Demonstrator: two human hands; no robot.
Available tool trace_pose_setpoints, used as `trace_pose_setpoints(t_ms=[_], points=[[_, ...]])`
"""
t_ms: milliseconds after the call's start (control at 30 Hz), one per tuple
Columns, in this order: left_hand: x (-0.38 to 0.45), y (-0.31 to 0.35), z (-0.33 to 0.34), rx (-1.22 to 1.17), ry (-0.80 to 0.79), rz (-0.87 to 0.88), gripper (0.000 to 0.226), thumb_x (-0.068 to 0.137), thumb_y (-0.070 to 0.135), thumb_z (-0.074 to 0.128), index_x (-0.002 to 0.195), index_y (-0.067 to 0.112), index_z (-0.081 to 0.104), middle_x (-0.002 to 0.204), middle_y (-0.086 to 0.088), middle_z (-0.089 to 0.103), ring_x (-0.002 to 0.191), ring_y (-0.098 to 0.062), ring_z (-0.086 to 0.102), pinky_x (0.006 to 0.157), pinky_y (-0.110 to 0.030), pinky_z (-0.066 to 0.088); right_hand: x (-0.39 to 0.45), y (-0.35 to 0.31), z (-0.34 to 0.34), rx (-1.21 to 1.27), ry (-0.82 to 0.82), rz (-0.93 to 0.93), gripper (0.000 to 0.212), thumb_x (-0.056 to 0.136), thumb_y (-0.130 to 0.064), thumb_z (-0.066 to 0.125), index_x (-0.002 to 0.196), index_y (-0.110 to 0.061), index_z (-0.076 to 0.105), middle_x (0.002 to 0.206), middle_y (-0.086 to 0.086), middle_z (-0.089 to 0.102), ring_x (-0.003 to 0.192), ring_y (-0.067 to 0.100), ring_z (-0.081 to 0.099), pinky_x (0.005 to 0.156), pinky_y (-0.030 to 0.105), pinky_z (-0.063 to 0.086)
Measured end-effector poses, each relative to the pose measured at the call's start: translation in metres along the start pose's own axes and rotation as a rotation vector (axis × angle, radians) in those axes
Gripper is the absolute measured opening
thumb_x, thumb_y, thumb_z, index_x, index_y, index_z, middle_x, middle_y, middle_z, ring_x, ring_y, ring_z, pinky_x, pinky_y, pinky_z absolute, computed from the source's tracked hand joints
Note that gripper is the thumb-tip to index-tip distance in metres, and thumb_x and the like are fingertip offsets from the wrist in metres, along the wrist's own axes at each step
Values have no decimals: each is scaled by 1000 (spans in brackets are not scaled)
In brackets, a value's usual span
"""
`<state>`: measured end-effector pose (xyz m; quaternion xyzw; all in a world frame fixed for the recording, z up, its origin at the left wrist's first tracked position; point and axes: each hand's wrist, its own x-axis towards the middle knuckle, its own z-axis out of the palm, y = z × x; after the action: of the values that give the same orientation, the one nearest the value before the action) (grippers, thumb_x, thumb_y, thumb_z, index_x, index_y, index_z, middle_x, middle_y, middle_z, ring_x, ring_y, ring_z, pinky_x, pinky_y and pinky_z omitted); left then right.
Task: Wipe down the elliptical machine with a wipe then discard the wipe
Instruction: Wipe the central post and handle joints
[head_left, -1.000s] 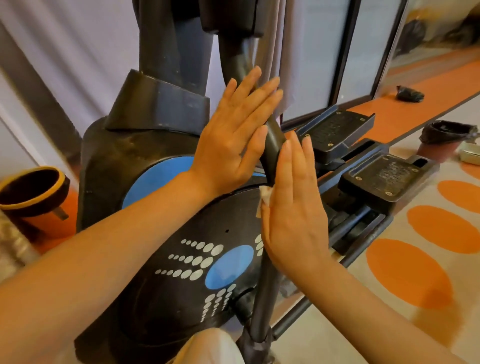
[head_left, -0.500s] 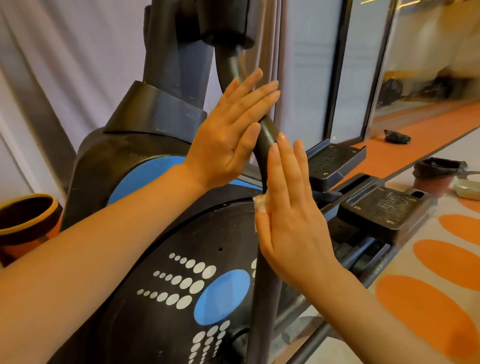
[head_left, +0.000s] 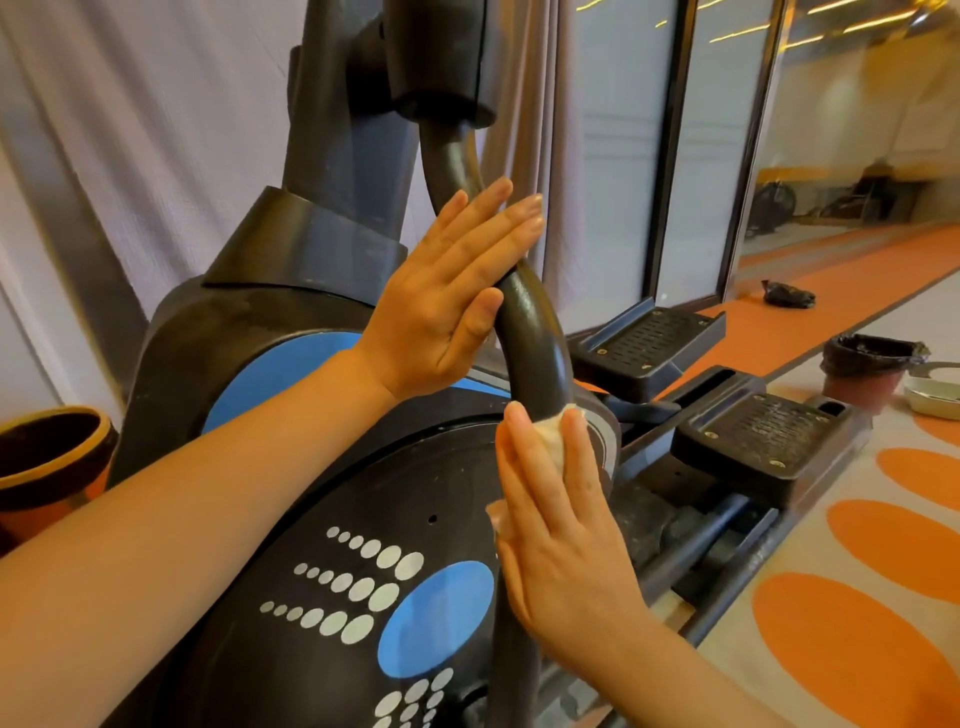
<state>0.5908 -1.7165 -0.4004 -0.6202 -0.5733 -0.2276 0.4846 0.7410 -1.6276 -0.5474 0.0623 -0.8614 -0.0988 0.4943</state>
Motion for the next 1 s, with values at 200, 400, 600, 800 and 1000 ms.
trace_pose_setpoints(t_ms=[200, 400, 600, 800, 1000], points=[[-4, 5, -3, 9, -15, 28, 56, 108, 32, 22, 138, -10, 42, 145, -28, 44, 143, -36, 28, 122, -45, 17, 33, 7, -20, 254, 112, 114, 70, 98, -22, 42, 154, -11, 2, 163, -2, -10, 150, 30, -7, 122, 31, -4], [-6, 9, -3, 1, -13, 2, 56, 108, 31, 23, 138, -10, 44, 145, -27, 44, 141, -42, 31, 122, -45, 17, -4, -16, 1, 103, 128, 128, 67, 100, -21, 37, 154, -1, 2, 163, 8, -11, 148, 38, -11, 122, 40, -6], [-7, 13, -3, -7, -14, -39, 57, 108, 32, 22, 138, -11, 43, 146, -27, 44, 141, -43, 31, 123, -43, 16, -36, -22, 18, -29, 67, 63, 65, 103, -27, 32, 153, 2, 0, 162, 12, -10, 148, 41, -9, 121, 47, -6], [-7, 13, -3, 4, -19, -35, 55, 108, 29, 23, 140, -11, 42, 147, -27, 43, 142, -42, 31, 123, -42, 15, -2, -12, 3, -29, 99, 95, 60, 101, -23, 36, 150, 2, 12, 161, 14, 3, 148, 39, -11, 121, 46, -8], [-8, 15, -3, 1, -14, -40, 55, 108, 29, 24, 139, -12, 42, 147, -27, 43, 142, -42, 31, 122, -43, 16, -47, -24, 18, 3, 39, -10, 55, 106, -22, 27, 153, -1, 8, 163, 10, -2, 149, 37, -3, 122, 46, -2]])
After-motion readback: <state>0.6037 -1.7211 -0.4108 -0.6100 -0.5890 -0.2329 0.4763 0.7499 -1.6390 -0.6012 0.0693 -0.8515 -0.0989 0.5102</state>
